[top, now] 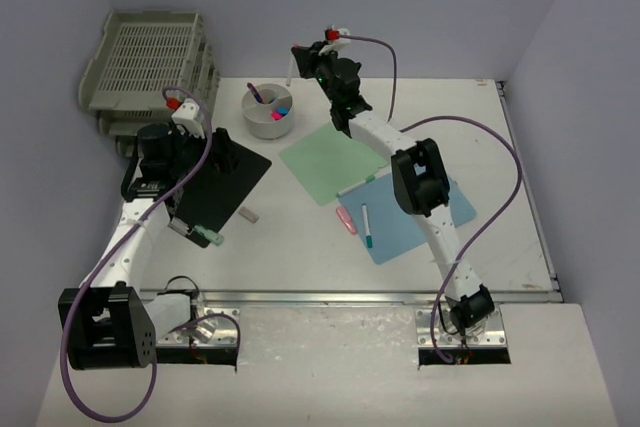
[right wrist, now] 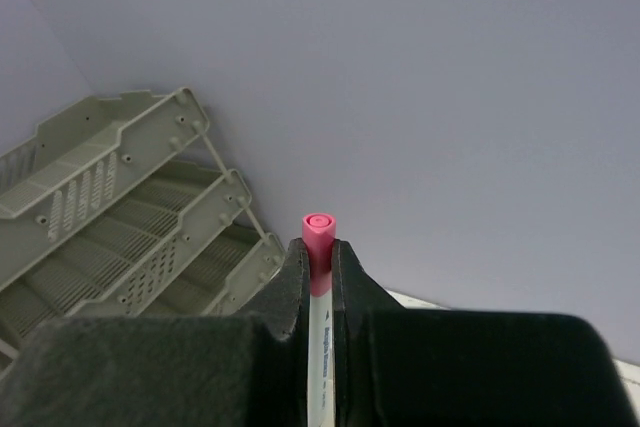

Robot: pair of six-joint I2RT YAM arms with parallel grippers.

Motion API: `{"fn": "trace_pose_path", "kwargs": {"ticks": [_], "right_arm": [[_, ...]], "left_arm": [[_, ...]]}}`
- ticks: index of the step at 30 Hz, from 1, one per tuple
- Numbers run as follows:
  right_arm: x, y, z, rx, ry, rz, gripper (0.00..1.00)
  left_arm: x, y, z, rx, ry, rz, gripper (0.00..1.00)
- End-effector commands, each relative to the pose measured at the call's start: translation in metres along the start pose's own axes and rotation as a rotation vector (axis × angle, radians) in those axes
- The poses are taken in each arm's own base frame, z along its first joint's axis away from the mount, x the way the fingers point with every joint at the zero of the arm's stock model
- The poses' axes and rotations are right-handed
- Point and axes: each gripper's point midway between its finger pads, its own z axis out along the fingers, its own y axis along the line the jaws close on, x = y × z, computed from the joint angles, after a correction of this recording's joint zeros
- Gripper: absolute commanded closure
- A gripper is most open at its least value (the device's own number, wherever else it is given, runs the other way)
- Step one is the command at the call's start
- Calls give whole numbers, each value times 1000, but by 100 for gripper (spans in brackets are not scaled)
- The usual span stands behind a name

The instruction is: Organize the desk

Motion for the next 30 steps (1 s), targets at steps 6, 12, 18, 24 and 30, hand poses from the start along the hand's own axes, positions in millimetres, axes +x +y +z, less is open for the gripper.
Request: {"fn": "trace_pose_path", "kwargs": {"ticks": [6,12,18,24,30], "right_arm": [[9,11,2,-27,-81,49,100],[22,9,3,-27,-85,25,100],[39,10,0,-38,-83,-8,92],[34,22,-6,-85,-82,-34,63],[-5,47,-22,-173,-99,-77,63]], "left_arm": [[-4,12,6,-28,-33,17,0],[-5,15,5,-39,-30,57,0],[-7,18,7,-44,-29,61,0],[-12,17,4,-48,-23,73,0],[-27,10,0,-28,-56,70,0]]}}
